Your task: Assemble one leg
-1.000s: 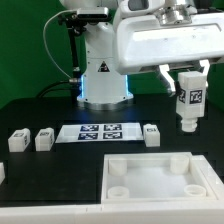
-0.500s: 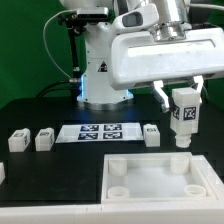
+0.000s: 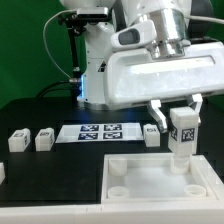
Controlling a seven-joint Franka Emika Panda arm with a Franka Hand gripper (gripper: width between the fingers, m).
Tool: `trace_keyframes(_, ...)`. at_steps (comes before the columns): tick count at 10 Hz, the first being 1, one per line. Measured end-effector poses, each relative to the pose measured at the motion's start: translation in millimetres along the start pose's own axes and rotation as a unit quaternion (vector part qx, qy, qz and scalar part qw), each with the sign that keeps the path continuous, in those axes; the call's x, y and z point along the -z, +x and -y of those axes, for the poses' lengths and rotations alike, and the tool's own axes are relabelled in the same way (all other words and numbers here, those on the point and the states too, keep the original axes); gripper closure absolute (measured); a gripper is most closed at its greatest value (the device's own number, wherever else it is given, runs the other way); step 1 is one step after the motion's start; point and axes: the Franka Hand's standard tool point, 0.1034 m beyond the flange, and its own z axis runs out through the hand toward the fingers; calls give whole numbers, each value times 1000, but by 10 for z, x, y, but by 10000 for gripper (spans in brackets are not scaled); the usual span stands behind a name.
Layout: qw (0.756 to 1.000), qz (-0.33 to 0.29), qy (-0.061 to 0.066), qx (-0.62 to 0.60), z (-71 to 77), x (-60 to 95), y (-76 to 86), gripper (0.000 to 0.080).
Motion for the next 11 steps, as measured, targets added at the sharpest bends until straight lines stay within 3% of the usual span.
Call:
trace_keyframes(5,1000,11,10,1,120,-231,-147,508)
trace_keyframes(11,1000,9,10,3,128,-211,-77,508)
